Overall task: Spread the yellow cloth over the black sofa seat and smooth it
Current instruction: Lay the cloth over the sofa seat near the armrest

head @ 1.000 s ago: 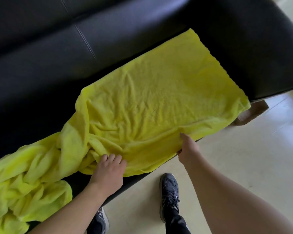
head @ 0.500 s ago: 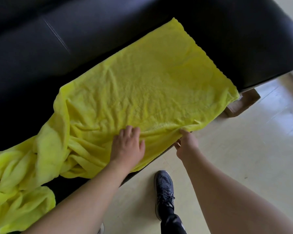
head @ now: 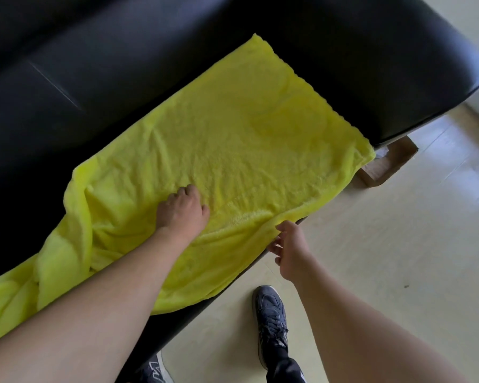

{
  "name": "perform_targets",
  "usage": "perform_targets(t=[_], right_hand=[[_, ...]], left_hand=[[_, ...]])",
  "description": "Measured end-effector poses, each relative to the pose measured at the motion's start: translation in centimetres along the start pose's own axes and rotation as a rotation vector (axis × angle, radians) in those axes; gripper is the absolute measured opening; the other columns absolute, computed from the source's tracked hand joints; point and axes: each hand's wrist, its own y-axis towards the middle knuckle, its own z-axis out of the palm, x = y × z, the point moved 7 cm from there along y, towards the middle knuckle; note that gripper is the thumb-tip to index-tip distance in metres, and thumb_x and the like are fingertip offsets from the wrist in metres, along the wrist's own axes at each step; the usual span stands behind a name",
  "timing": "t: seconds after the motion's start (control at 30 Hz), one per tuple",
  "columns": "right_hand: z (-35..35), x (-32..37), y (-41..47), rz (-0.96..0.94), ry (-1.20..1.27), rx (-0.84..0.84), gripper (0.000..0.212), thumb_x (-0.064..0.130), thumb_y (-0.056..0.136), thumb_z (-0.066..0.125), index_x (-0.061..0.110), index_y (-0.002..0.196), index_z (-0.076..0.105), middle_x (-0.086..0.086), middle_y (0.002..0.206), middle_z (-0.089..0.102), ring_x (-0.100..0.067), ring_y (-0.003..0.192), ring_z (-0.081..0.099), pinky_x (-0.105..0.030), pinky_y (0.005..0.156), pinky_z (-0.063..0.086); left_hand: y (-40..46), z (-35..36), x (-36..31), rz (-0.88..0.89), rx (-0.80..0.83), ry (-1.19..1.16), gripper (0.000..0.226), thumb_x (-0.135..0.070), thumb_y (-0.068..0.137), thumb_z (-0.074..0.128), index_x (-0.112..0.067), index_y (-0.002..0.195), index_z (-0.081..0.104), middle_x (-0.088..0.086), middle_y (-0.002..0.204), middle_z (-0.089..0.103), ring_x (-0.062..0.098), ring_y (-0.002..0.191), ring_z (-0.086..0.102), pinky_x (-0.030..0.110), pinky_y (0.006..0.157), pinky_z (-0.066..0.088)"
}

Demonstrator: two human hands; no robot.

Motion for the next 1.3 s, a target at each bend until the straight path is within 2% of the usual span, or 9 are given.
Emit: perform_targets(t=[0.1,0.2,0.37,0.57,0.63,0.77,0.93,1.13,1.3], right_hand=[[0.3,-0.1,-0.3,0.009,-0.099,0.091,0.034,0.036,0.066,0.059,0.017,0.093,0.052,-0.005,0.091,0.046,-0.019,0.071,0.047,-0.033,0.062,0.03],[-0.3,0.0,0.4,-0.013,-0.068,0.037,0.02,0.029,0.077,0.066,0.015,0.085,0.053,-0.003,0.082,0.044,-0.016,0.066,0.043,-0.028,0.059,0.031],[-0.2,-0.4,1.0,-0.062,-0.137,0.024,0.017,0.026,0.086,0.07,0.014,0.092,0.058,-0.004,0.085,0.052,-0.016,0.072,0.053,-0.028,0.065,0.043],[-0.3,0.4,1.4,-0.155,-0.093,-0.025,0.029,0.02,0.083,0.076,0.01,0.096,0.052,-0.002,0.083,0.056,-0.013,0.066,0.052,-0.02,0.055,0.045],[0.0,0.7,1.3,-0.177,-0.056,-0.025,0.021,0.018,0.082,0.077,0.01,0.087,0.058,-0.003,0.085,0.061,-0.016,0.073,0.055,-0.022,0.06,0.049],[0.3,0.5,1.8,-0.181,-0.049,-0.066,0.024,0.011,0.083,0.072,0.008,0.102,0.058,-0.01,0.108,0.062,-0.022,0.093,0.06,-0.037,0.085,0.054],[0.9,0.1,2.1,-0.142,0.057,-0.023,0.014,0.001,0.083,0.063,0.011,0.081,0.054,-0.012,0.092,0.057,-0.026,0.083,0.052,-0.037,0.075,0.048],[1.1,0.2,1.6,-0.085,0.249,0.111,0.019,0.001,0.084,0.063,0.009,0.101,0.059,-0.012,0.103,0.066,-0.025,0.088,0.063,-0.035,0.079,0.054],[0.4,0.6,1.4,-0.135,0.259,0.114,0.018,0.007,0.084,0.071,0.013,0.099,0.064,-0.008,0.101,0.07,-0.023,0.09,0.067,-0.036,0.086,0.054]], left_hand=[[0.7,0.2,-0.3,-0.027,0.059,0.007,0.027,-0.024,0.096,0.046,-0.007,0.117,0.047,0.013,0.118,0.06,0.034,0.108,0.06,0.039,0.079,0.047],[1.3,-0.2,-0.7,-0.009,0.097,0.048,0.023,-0.011,0.093,0.042,-0.008,0.113,0.051,0.014,0.115,0.064,0.035,0.106,0.062,0.037,0.078,0.047],[1.8,-2.1,0.1,-0.132,0.143,-0.103,0.025,-0.013,0.087,0.045,-0.011,0.109,0.057,0.014,0.115,0.063,0.035,0.105,0.06,0.033,0.075,0.041],[3.3,-5.5,2.0,-0.246,0.041,-0.179,0.026,-0.018,0.087,0.047,-0.009,0.11,0.056,0.015,0.117,0.061,0.036,0.106,0.059,0.036,0.077,0.043],[3.9,-6.1,1.8,-0.24,0.02,-0.132,0.023,-0.017,0.089,0.047,-0.008,0.109,0.055,0.015,0.115,0.062,0.036,0.102,0.059,0.033,0.071,0.04],[4.5,-5.7,1.0,-0.194,0.017,-0.009,0.019,-0.014,0.091,0.047,-0.008,0.107,0.053,0.014,0.11,0.064,0.035,0.098,0.061,0.032,0.067,0.037],[4.5,-4.7,0.6,-0.122,0.003,0.057,0.016,-0.012,0.092,0.046,-0.008,0.107,0.05,0.014,0.106,0.066,0.036,0.097,0.064,0.032,0.065,0.037],[4.8,-4.7,1.2,-0.087,0.011,0.088,0.015,-0.01,0.092,0.044,-0.008,0.106,0.049,0.014,0.104,0.066,0.035,0.094,0.064,0.031,0.064,0.036],[5.7,-5.3,1.3,-0.094,0.0,0.14,0.019,-0.009,0.092,0.044,-0.007,0.11,0.05,0.013,0.106,0.066,0.035,0.095,0.065,0.031,0.064,0.037]])
